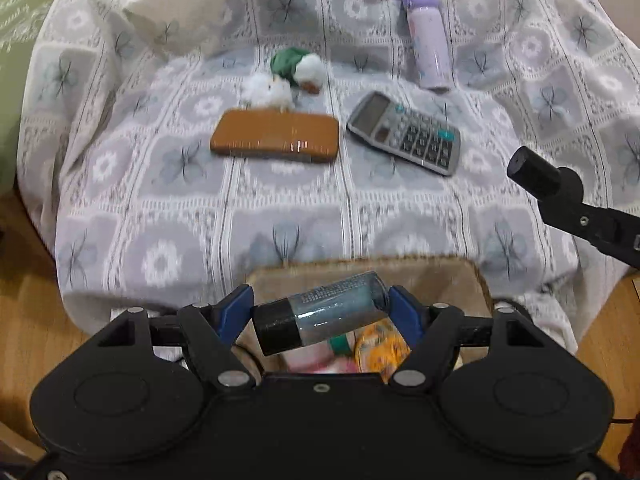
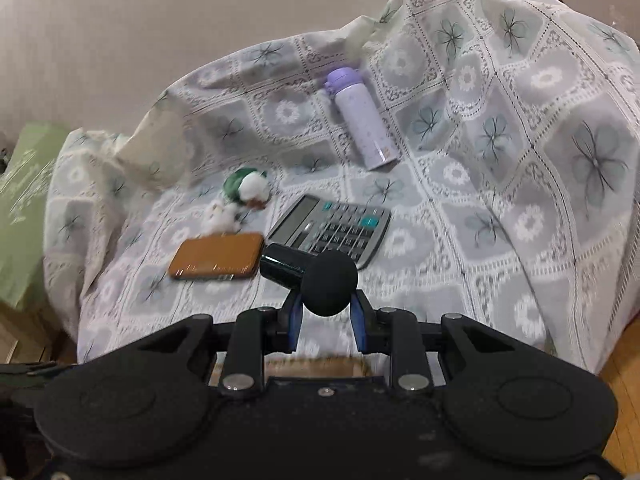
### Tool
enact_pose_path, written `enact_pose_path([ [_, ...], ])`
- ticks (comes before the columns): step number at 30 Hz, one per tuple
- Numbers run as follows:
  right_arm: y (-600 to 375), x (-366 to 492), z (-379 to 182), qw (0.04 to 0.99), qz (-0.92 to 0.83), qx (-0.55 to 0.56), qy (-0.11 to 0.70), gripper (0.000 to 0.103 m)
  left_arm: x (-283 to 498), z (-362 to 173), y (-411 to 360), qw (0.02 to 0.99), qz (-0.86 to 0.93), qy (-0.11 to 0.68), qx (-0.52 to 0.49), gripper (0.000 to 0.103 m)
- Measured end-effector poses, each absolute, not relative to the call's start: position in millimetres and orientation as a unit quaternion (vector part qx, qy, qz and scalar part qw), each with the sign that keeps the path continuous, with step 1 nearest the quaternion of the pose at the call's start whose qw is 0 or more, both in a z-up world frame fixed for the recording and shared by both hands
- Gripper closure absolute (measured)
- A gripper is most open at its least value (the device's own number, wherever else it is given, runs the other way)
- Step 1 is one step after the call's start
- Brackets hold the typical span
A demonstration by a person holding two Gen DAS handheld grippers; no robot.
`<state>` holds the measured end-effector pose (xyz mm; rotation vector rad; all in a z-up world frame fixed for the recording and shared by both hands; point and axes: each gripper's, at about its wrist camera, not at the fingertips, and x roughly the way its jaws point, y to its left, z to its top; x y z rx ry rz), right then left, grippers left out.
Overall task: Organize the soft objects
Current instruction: 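Carry the glass cylinder and black knob over the woven basket with both tools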
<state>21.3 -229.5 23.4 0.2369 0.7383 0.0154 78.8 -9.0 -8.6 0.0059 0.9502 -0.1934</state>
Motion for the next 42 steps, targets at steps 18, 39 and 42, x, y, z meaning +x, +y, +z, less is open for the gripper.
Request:
enact_pose_path([
  [18,-216.8,-36.9,5.7,0.911,0.021,0.106,0.397,0.078,41.6,-46.1,-17.0,0.861,-0.094,0.499,0.005,0.028],
  [39,-217.8,-36.4,0.5,0.897,0.029,0.108,0.428,0.077,33.0,-46.2,-5.7,0.865,-0.066,0.498,-0.007,0.027],
  [42,-218.0,-35.2,-2.4,0.892,0.032,0.111,0.437,0.075,32.9,-46.6,-6.5,0.865,-0.065,0.498,-0.004,0.027],
])
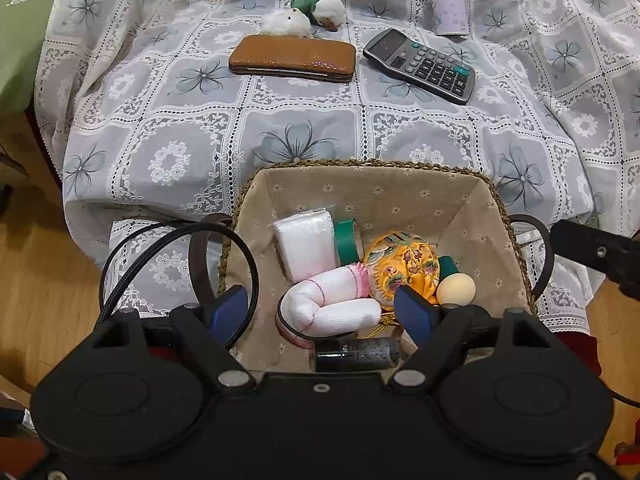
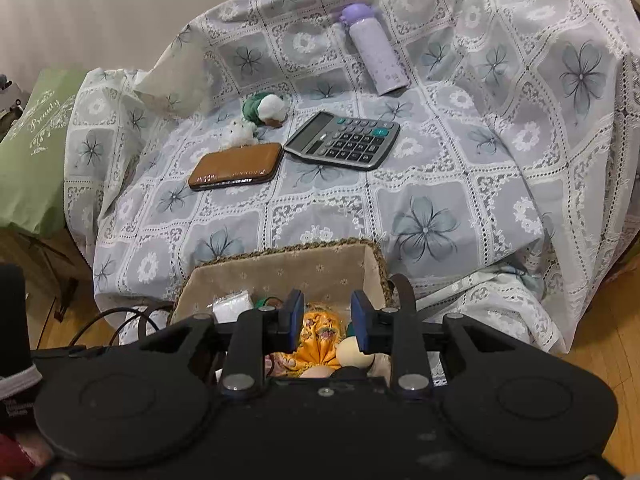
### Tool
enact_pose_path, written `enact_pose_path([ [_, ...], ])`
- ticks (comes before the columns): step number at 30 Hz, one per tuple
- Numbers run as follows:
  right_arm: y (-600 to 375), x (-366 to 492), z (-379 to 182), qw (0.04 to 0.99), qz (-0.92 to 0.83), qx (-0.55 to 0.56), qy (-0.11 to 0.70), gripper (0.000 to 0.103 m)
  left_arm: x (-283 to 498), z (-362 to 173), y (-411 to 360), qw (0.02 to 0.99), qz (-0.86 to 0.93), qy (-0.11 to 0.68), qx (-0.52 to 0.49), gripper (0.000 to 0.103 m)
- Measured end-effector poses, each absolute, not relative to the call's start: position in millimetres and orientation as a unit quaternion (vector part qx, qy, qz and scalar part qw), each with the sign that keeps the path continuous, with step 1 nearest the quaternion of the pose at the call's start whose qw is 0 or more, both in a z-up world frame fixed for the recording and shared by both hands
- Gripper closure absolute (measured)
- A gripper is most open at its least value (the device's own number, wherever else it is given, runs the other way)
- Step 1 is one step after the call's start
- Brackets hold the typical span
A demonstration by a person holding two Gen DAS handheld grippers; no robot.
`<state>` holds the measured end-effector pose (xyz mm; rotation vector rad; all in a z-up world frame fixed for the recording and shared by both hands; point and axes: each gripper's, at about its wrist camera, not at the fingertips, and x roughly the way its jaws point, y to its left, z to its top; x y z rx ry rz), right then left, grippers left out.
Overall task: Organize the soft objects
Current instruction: 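Carry the glass cylinder and black knob over the woven basket with both tools, then open the left tool to drop the cylinder while the right tool releases the knob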
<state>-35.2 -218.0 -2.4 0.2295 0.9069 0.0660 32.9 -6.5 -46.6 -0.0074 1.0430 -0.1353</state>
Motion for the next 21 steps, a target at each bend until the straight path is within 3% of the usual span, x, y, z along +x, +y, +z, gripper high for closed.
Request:
enact_pose_path([
  [21,-199.7,-7.8,-38.6,0.856,0.029,0.072,0.511,0.058,48.3,-53.5,5.4,0.866,-0.033,0.499,0.004,0.026],
])
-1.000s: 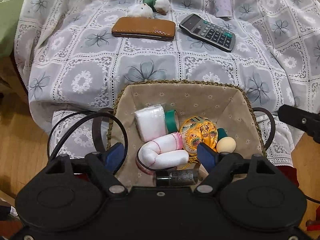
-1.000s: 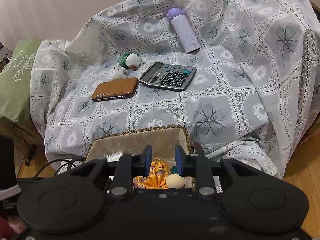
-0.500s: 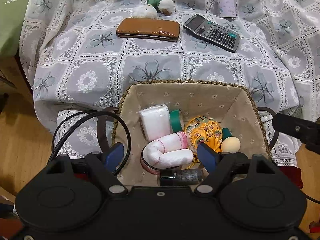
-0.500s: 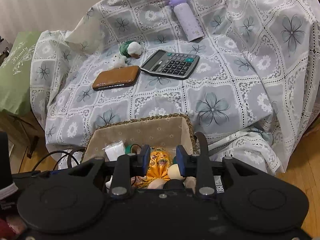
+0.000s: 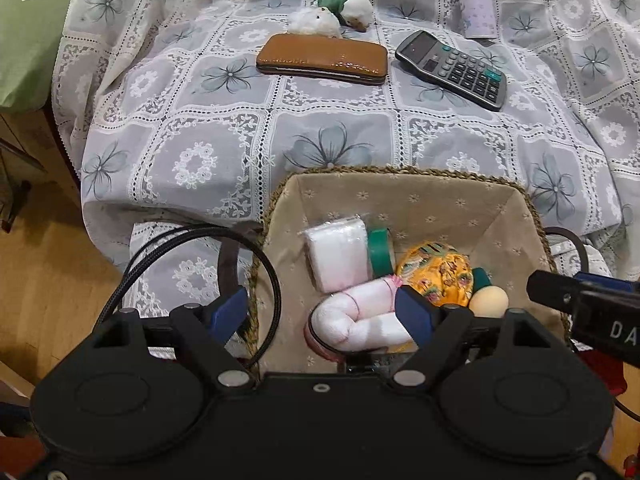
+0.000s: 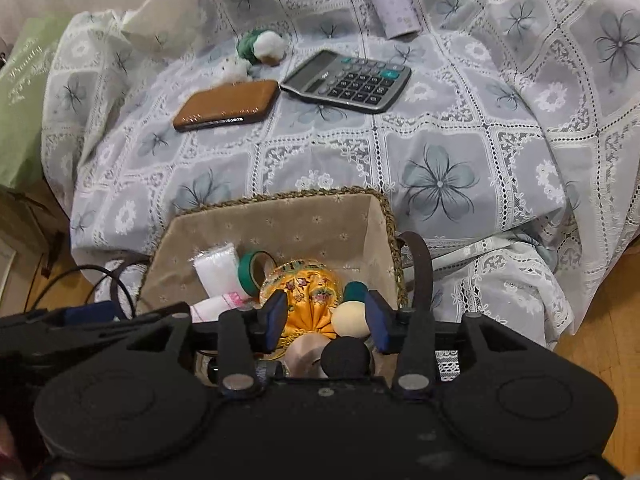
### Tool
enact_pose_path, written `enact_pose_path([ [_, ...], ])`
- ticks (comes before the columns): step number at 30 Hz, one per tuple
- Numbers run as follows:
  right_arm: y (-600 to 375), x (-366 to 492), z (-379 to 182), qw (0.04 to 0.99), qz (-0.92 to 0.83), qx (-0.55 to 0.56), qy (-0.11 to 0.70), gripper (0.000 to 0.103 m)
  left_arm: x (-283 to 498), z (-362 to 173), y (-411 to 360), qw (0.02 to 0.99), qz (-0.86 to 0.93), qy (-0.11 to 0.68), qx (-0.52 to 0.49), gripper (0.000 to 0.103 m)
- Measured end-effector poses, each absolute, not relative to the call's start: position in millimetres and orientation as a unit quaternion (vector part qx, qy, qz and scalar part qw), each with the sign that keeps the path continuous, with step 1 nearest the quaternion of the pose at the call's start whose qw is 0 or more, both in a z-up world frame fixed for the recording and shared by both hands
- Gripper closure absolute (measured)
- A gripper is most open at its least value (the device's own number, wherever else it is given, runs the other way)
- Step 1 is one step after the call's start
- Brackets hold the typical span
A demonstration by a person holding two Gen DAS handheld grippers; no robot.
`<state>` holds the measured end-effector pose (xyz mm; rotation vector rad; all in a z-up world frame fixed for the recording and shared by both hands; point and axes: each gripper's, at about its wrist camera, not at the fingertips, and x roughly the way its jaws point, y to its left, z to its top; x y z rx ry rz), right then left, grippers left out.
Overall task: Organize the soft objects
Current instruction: 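Open the left tool to drop the cylinder while the right tool releases the knob, then move the left tool to the white plush bunny while the right tool approaches the green plush bird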
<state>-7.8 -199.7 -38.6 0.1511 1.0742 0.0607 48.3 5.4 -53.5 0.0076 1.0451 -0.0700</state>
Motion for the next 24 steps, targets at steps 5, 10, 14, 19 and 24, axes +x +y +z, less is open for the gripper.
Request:
enact_pose_path([
  [5,-201.7,9.7,-45.3,0.848,0.024,0.073,0.525,0.053,64.5,-50.4,8.2,0.866,-0.030,0.499,0.008,0.025],
  [10,-202.8,27.8,-49.2,0.842,0.019,0.074,0.534,0.047,81.8,-49.1,8.8,0.868,-0.022,0.496,0.024,0.024],
  [14,-202.0,42.2,-54.6,0.833,0.020,0.079,0.547,0.044,97.1,-49.6,10.4,0.863,-0.024,0.504,0.022,0.024],
  [19,-199.1,61.2,-59.4,0.825,0.024,0.081,0.559,0.043,116.9,-43.7,10.0,0.868,-0.027,0.496,0.027,0.024],
  [24,-195.4,86.2,-56.6,0.831,0.030,0.079,0.550,0.040,146.5,-37.5,11.3,0.875,-0.028,0.483,0.027,0.023],
])
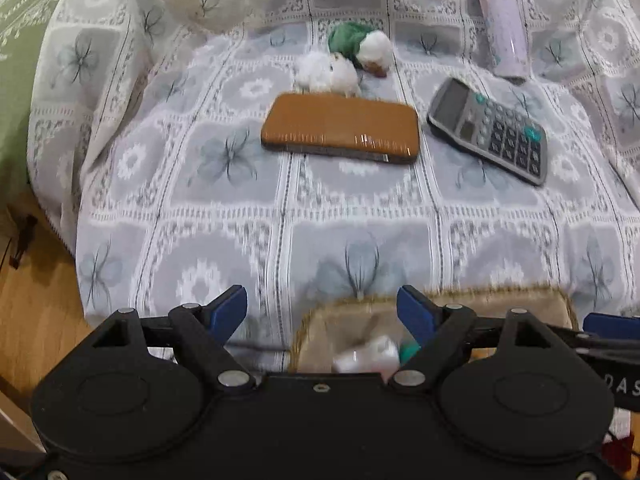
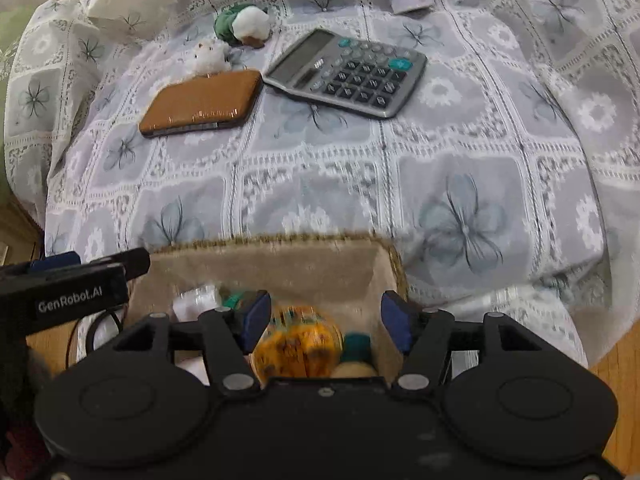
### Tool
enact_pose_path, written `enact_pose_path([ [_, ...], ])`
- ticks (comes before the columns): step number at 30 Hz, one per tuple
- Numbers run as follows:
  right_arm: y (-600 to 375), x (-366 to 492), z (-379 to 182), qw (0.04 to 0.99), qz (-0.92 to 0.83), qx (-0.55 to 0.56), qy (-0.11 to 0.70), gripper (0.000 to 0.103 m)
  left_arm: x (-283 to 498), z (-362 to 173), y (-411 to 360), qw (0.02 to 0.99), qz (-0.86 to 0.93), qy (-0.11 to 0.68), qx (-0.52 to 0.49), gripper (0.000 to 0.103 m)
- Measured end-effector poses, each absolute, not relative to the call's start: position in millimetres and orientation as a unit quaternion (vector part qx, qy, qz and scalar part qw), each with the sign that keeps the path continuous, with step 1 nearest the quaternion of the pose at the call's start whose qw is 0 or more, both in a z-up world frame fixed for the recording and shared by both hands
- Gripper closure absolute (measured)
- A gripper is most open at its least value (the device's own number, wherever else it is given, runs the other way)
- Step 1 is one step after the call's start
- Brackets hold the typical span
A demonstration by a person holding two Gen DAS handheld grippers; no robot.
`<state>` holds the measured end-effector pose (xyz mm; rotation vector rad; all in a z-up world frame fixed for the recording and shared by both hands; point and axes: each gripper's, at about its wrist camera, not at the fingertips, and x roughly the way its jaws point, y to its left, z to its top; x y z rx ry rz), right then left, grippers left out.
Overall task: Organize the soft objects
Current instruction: 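Move the left tool to the white plush bunny while the right tool approaches the green plush bird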
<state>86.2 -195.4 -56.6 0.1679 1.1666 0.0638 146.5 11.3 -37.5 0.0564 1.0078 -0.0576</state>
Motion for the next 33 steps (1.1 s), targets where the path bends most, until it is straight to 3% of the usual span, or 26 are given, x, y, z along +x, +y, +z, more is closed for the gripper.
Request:
enact_pose_path([
  [16,-184.4,221.2,-18.1,0.884,0.046,0.058,0.462,0.032,273.9,-32.8,16.7,0.893,-0.024,0.450,0.019,0.023],
  [20,-186.1,260.0,-18.9,0.889,0.041,0.067,0.452,0.030,307.4,-37.4,17.5,0.893,-0.032,0.448,0.011,0.016],
  [33,-167.6,359.3,-48.8,0.894,0.038,0.065,0.442,0.018,380.8,-59.5,17.8,0.886,-0.049,0.461,-0.001,0.016],
])
